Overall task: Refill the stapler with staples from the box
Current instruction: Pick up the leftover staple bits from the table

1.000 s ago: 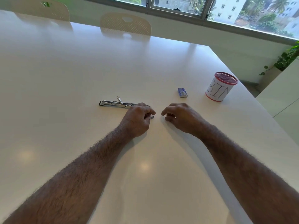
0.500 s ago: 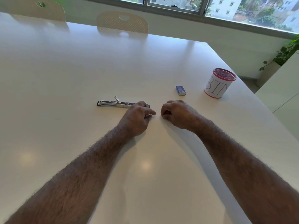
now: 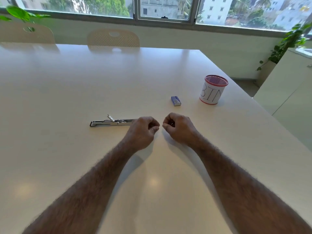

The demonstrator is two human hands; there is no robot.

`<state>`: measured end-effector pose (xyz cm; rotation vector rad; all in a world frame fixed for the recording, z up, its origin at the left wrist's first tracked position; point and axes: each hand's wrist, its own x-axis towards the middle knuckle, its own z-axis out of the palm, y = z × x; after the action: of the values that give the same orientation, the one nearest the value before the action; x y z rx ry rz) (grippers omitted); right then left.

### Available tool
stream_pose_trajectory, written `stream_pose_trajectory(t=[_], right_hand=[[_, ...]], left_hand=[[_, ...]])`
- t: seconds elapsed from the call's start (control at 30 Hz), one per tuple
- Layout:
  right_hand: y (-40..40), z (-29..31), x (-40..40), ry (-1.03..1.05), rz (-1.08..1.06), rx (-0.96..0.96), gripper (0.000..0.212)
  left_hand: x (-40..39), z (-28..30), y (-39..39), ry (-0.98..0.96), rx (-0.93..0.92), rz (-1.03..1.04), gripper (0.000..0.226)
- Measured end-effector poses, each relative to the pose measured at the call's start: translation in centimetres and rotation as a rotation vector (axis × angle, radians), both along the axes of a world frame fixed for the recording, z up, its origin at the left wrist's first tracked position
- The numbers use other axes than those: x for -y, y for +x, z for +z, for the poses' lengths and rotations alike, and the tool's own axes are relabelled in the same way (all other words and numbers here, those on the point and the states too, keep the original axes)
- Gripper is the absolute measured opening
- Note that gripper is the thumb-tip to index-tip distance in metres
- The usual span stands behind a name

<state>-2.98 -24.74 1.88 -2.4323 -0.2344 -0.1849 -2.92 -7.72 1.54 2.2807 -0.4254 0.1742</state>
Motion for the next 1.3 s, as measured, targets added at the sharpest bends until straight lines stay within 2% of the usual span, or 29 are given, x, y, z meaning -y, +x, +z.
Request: stream_pose_trajectory(t=[0.13, 0.2, 0.3, 0.4, 0.47, 0.53, 0.63, 0.77, 0.9, 1.13, 1.3], right_hand=[[0.6, 0.5, 3.0, 0.190, -0.165, 0.049, 0.003], [1.2, 1.2, 5.0, 0.418, -0.285, 0.061, 0.006], [2.1, 3.0, 8.7, 0.722, -0.450, 0.152, 0.016], [3.5, 5.0, 12.3, 0.748, -0.588, 0.265, 0.016], [4.7, 6.3, 14.1, 0.725, -0.613, 0.301, 0.012], [5.9, 7.3, 15.5, 0.571, -0.637, 0.363, 0.004], [7.4, 8.7, 16.9, 0.281, -0.650, 0.472, 0.008], [9.2, 9.0, 17.8, 0.120, -0.604, 0.453, 0.012], [10.7, 8.6, 18.8, 0.056, -0.561, 0.379, 0.011], [12.4, 7.7, 20.1, -0.017, -0.505, 0.255, 0.015], [12.8, 7.3, 20.0, 0.015, -0.516, 0.299, 0.015]], left_hand=[[3.1, 0.4, 0.8, -0.221, -0.189, -0.036, 0.005], [4.8, 0.9, 1.4, -0.296, -0.287, -0.064, 0.005], [8.1, 2.4, 3.2, -0.298, -0.285, -0.109, 0.009], [11.4, 4.3, 5.6, -0.295, -0.214, -0.110, 0.009], [13.4, 5.5, 7.3, -0.312, -0.175, -0.079, 0.007], [15.4, 6.8, 8.9, -0.333, -0.116, -0.051, 0.005], [18.4, 8.8, 10.7, -0.293, 0.017, -0.040, 0.010], [21.0, 10.7, 12.8, -0.184, 0.189, -0.018, 0.014], [22.6, 11.1, 14.5, -0.099, 0.261, 0.006, 0.015], [23.6, 9.5, 16.1, 0.098, 0.247, -0.089, 0.015], [23.3, 8.6, 16.2, 0.100, 0.235, -0.094, 0.017]])
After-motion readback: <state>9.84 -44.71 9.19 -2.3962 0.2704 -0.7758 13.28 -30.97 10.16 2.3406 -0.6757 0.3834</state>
